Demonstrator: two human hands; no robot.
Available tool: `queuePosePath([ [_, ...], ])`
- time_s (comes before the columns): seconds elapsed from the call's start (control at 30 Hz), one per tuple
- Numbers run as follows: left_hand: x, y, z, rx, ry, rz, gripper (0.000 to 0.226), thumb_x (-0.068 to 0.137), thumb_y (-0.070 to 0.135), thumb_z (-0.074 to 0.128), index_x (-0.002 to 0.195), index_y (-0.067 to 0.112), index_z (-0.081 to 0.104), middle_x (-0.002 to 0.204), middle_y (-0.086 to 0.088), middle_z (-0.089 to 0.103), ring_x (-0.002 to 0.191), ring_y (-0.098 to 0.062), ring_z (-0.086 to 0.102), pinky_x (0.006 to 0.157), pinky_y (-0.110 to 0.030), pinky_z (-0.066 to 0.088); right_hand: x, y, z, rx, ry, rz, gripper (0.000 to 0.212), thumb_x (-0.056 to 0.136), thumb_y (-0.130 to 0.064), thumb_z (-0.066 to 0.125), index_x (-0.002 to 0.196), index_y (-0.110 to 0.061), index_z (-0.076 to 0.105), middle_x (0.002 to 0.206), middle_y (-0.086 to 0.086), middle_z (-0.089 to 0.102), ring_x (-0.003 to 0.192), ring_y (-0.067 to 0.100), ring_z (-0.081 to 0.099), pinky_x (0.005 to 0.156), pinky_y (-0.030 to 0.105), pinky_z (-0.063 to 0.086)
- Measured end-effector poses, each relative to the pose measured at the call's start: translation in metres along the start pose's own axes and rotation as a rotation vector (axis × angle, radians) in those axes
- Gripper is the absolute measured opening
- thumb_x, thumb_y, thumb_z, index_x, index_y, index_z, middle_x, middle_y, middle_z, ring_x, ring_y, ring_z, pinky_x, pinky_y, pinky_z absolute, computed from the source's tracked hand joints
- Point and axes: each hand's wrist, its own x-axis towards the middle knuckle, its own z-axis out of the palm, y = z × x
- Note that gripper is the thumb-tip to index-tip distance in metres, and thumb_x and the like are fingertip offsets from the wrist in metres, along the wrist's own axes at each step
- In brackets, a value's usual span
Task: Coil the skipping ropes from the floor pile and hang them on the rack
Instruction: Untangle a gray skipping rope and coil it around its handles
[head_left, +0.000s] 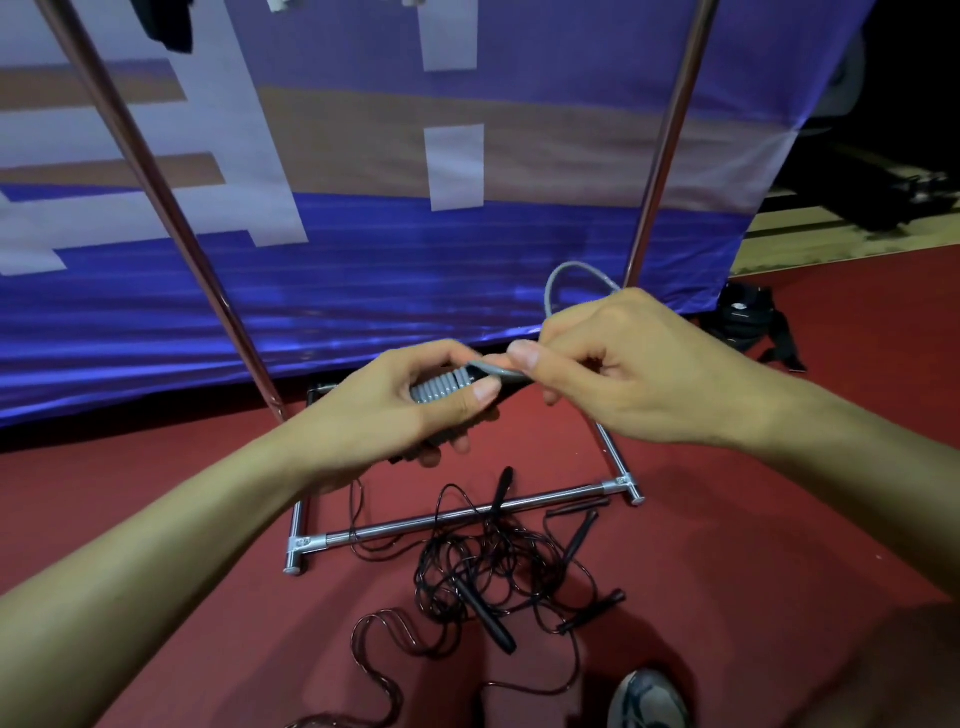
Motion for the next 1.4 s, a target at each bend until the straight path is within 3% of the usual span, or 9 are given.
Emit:
queuePosePath([
  [0.13, 0.001, -0.001, 0.002, -0.164, -0.053, -0.014, 0.027, 0.101, 0.026, 0.063, 0.126, 0.020, 0.069, 0.115, -0.021, 0.066, 0.081, -0.021, 0.065, 0.059, -0.031, 0.048, -0.003, 0.005, 0.001, 0.050, -0.024, -0.041, 0.057, 0.103, -0.055, 0.045, 0.070, -0.015, 0.069, 0.073, -0.005, 0.059, 0.062, 0.019, 0.056, 0.060, 0.032, 0.043],
  [0.3, 0.004, 0.000, 0.008, -0.239, 0.028, -0.078, 0.038, 0.105, 0.040, 0.053, 0.115, 0.008, 0.073, 0.107, -0.017, 0.075, 0.076, -0.021, 0.070, 0.051, -0.030, 0.057, -0.005, 0.011, 0.008, 0.002, 0.009, -0.073, 0.030, 0.098, -0.040, 0.062, 0.126, -0.040, 0.072, 0.082, -0.015, 0.060, 0.074, 0.012, 0.060, 0.066, 0.025, 0.045],
  [0.53, 0.013, 0.002, 0.004, -0.283, 0.209, -0.045, 0.026, 0.102, 0.029, 0.060, 0.108, 0.008, 0.073, 0.078, -0.002, 0.074, 0.061, -0.012, 0.067, 0.047, -0.022, 0.050, -0.006, 0.000, 0.023, 0.053, 0.244, 0.078, 0.020, 0.089, -0.035, 0.078, 0.109, -0.033, 0.080, 0.075, -0.020, 0.067, 0.070, -0.004, 0.061, 0.067, 0.007, 0.040],
  [0.6, 0.013, 0.002, -0.001, -0.294, 0.254, -0.025, 0.027, 0.101, 0.028, 0.061, 0.110, 0.006, 0.073, 0.079, -0.005, 0.074, 0.062, -0.014, 0.068, 0.047, -0.023, 0.050, -0.002, -0.003, 0.028, 0.193, 0.167, 0.253, 0.012, 0.091, -0.042, 0.072, 0.093, -0.031, 0.074, 0.067, -0.017, 0.069, 0.064, -0.002, 0.062, 0.065, 0.013, 0.044],
  [0.7, 0.012, 0.001, -0.008, -0.300, 0.303, -0.025, 0.027, 0.100, 0.031, 0.063, 0.109, 0.007, 0.073, 0.093, -0.011, 0.074, 0.071, -0.019, 0.071, 0.049, -0.025, 0.052, 0.000, 0.003, 0.031, 0.254, -0.043, 0.286, 0.036, 0.104, -0.050, 0.044, 0.087, -0.030, 0.069, 0.071, -0.012, 0.066, 0.067, 0.005, 0.061, 0.070, 0.028, 0.049],
  [0.8, 0.009, 0.000, -0.010, -0.268, 0.328, -0.047, 0.025, 0.098, 0.035, 0.066, 0.099, 0.012, 0.075, 0.089, -0.009, 0.074, 0.072, -0.020, 0.072, 0.049, -0.026, 0.053, -0.001, 0.008, 0.033, 0.343, -0.155, 0.245, 0.029, 0.107, -0.035, 0.048, 0.089, -0.029, 0.070, 0.073, -0.009, 0.064, 0.067, 0.001, 0.060, 0.066, 0.016, 0.044],
  [0.93, 0.006, -0.002, -0.008, -0.201, 0.284, -0.038, 0.028, 0.090, 0.046, 0.072, 0.089, 0.018, 0.076, 0.083, -0.004, 0.072, 0.071, -0.019, 0.071, 0.050, -0.026, 0.049, -0.001, 0.008, 0.041, 0.467, -0.240, 0.277, 0.021, 0.107, -0.018, 0.051, 0.092, -0.010, 0.062, 0.087, 0.000, 0.078, 0.082, 0.008, 0.076, 0.077, 0.018, 0.056],
  [1.13, 0.002, 0.008, -0.015, -0.286, 0.201, 0.009, 0.017, 0.092, 0.027, 0.069, 0.096, 0.011, 0.073, 0.069, -0.006, 0.069, 0.054, -0.015, 0.064, 0.042, -0.021, 0.045, -0.004, 0.040, 0.057, 0.187, -0.559, 0.234, 0.020, 0.111, -0.025, 0.042, 0.095, -0.022, 0.053, 0.095, -0.014, 0.078, 0.091, 0.009, 0.073, 0.090, 0.038, 0.056],
  [1.4, -0.005, 0.003, -0.011, -0.135, -0.144, -0.038, 0.031, 0.083, 0.030, 0.071, 0.106, 0.009, 0.073, 0.081, -0.004, 0.073, 0.066, -0.018, 0.068, 0.051, -0.024, 0.055, 0.000, 0.072, 0.059, 0.098, -0.368, 0.099, 0.020, 0.101, -0.006, 0.057, 0.108, -0.013, 0.074, 0.096, -0.002, 0.078, 0.081, 0.004, 0.070, 0.074, 0.025, 0.056],
])
